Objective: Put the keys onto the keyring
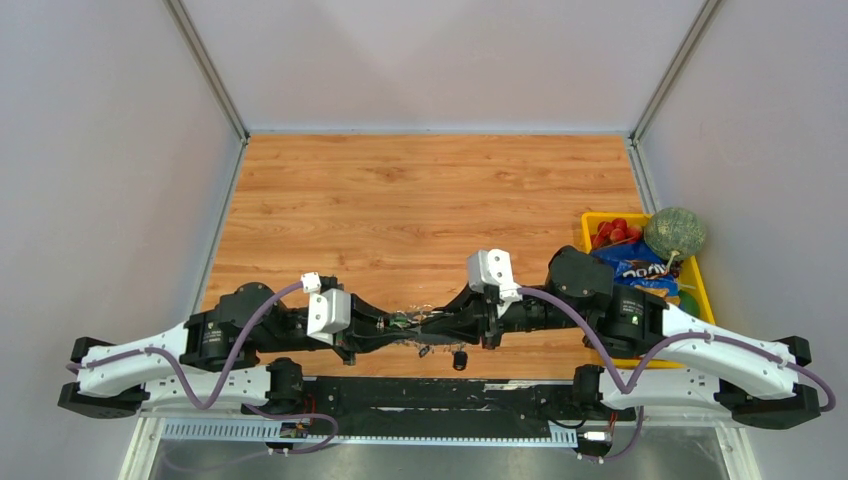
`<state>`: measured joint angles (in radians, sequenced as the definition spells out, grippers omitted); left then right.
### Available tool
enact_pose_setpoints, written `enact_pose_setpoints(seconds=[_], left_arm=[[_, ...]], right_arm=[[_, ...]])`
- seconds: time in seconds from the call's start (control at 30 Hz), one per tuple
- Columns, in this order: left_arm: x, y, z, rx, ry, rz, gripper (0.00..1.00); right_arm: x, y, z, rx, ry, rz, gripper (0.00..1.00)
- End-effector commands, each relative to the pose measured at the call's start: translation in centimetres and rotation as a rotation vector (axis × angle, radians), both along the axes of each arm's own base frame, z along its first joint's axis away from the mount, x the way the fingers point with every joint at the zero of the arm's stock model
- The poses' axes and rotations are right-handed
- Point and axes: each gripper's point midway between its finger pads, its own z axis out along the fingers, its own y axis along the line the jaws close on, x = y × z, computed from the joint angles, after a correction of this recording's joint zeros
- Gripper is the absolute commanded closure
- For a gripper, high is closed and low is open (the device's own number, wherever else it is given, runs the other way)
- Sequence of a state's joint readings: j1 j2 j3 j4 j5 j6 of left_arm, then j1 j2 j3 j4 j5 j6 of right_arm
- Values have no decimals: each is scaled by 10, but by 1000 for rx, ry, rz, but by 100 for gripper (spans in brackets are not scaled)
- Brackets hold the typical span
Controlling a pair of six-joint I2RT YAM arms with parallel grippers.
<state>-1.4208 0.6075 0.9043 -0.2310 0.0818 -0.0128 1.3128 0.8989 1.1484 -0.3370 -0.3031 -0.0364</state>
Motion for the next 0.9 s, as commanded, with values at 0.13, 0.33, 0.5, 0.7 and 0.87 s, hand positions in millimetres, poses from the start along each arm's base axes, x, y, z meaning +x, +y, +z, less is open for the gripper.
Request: enact_pose_setpoints(seconds=[0.13,0.33,0.5,0.7,0.87], left_arm=[[3,12,27,-86,-47,23,100],[2,17,33,-117,-41,26,100],[1,18,35,-125,-37,20,100],[-1,19,37,-132,-38,11,100],[-2,18,38,-132,-39,1,100]], right_arm=[[2,-16,41,122,-4,-38,67],[-1,-30,34,86,-21,-37,42],[-6,-37,20,18,-22,-18,34],[-9,-34,14,-3,-20,9,36],[-9,-26,15,-15,-25,25,52]])
